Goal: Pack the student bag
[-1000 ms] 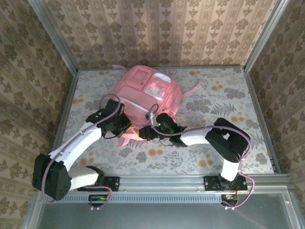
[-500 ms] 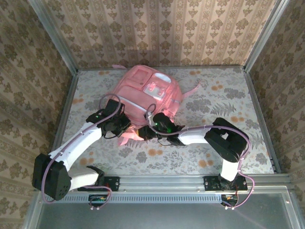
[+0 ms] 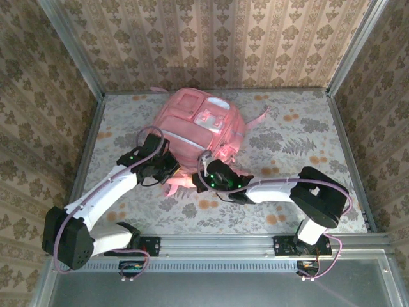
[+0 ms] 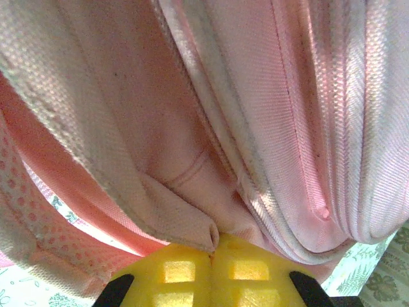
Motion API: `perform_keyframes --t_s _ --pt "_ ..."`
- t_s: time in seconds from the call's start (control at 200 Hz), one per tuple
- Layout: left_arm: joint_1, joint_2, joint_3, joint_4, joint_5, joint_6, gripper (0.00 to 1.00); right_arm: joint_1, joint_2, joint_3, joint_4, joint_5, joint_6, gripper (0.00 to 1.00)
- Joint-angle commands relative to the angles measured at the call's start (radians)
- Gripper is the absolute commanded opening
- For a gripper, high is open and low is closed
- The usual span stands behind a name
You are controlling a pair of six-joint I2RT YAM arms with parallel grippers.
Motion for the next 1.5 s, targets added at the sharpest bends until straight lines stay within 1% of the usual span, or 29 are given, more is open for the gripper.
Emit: perform_keyframes --t_s 0.0,0.105,0.16,0.195,0.22,0.265,0.355,0.6,0.77,1.04,1.25,1.495 --pt "0.01 -0.039 0.02 0.024 -0.039 -0.021 0.0 -0.011 -0.026 -0.061 0.041 0.105 -0.064 0.0" --pt "0.009 -0.035 0.02 0.026 -0.034 -0.024 0.0 -0.011 -0.025 -0.104 0.145 0.067 -0.116 0.0" --pt "0.004 -0.032 0.017 0.036 -0.029 -0.027 0.0 -0.012 -0.015 -0.133 0.24 0.043 -0.114 0.05" --pt "0.001 -0.029 0.017 0.04 -0.03 -0.03 0.0 -0.014 -0.005 -0.145 0.293 0.023 -0.102 0.06" --pt "-0.001 -0.027 0.017 0.043 -0.028 -0.031 0.0 -0.014 0.003 -0.148 0.323 0.008 -0.095 0.05" --pt "-0.005 -0.024 0.017 0.05 -0.025 -0.033 0.0 -0.015 0.014 -0.142 0.346 -0.008 -0.083 0.0" --pt "-0.008 -0.025 0.021 0.045 -0.028 -0.033 0.0 -0.02 0.028 -0.139 0.348 0.009 -0.072 0.0" --pt "0.0 -0.058 0.022 0.012 -0.053 -0.022 0.0 -0.045 0.001 -0.157 0.229 0.085 -0.092 0.0" --pt "0.023 -0.084 0.014 -0.013 -0.058 -0.006 0.0 -0.065 -0.022 -0.175 0.156 0.116 -0.108 0.0" --pt "0.058 -0.117 -0.005 -0.025 -0.046 0.021 0.0 -0.1 -0.057 -0.223 0.09 0.157 -0.101 0.0" --pt "0.061 -0.119 -0.02 -0.016 -0.025 0.031 0.0 -0.167 -0.074 -0.247 0.034 0.205 -0.059 0.0" --pt "0.06 -0.122 -0.028 -0.003 -0.014 0.043 0.0 -0.263 -0.077 -0.249 0.022 0.203 -0.032 0.0"
